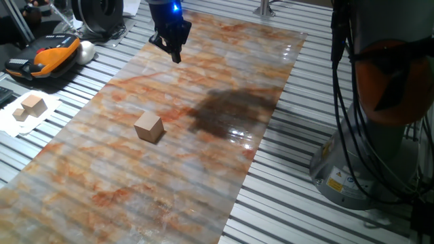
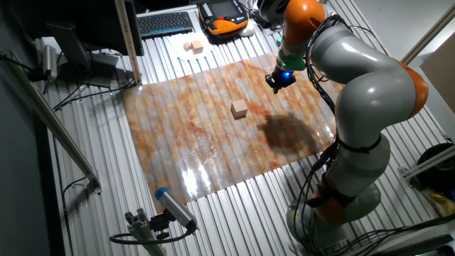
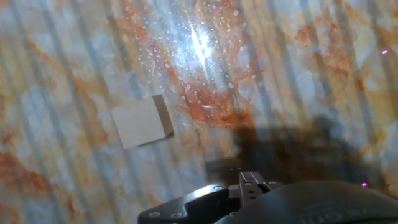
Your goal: Approach and touch the side of the small block
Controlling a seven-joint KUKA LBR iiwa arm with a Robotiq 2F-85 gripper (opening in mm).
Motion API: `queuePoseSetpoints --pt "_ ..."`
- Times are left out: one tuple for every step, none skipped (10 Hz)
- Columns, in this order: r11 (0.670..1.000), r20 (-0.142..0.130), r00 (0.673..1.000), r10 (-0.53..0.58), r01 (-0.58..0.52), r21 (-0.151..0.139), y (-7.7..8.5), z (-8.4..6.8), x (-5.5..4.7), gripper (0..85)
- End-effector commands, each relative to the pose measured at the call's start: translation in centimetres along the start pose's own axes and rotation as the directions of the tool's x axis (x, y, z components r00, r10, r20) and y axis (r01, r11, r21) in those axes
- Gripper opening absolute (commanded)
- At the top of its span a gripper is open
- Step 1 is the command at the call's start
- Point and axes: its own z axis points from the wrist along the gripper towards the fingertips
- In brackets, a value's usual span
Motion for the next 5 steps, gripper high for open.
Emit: queuePoseSetpoints --pt "1.000 -0.026 0.999 -0.021 0.020 -0.015 0.03 -0.01 -0.01 0.0" --pt "0.999 -0.033 0.999 -0.043 0.043 -0.020 0.03 -0.01 -0.01 0.0" --pt "0.998 -0.014 0.998 -0.058 0.058 -0.022 0.03 -0.01 -0.01 0.0" --pt "0.996 -0.010 0.996 -0.092 0.092 0.007 0.03 -0.01 -0.01 0.0" --pt "0.995 0.001 0.995 -0.099 0.099 0.014 0.03 -0.01 -0.01 0.0"
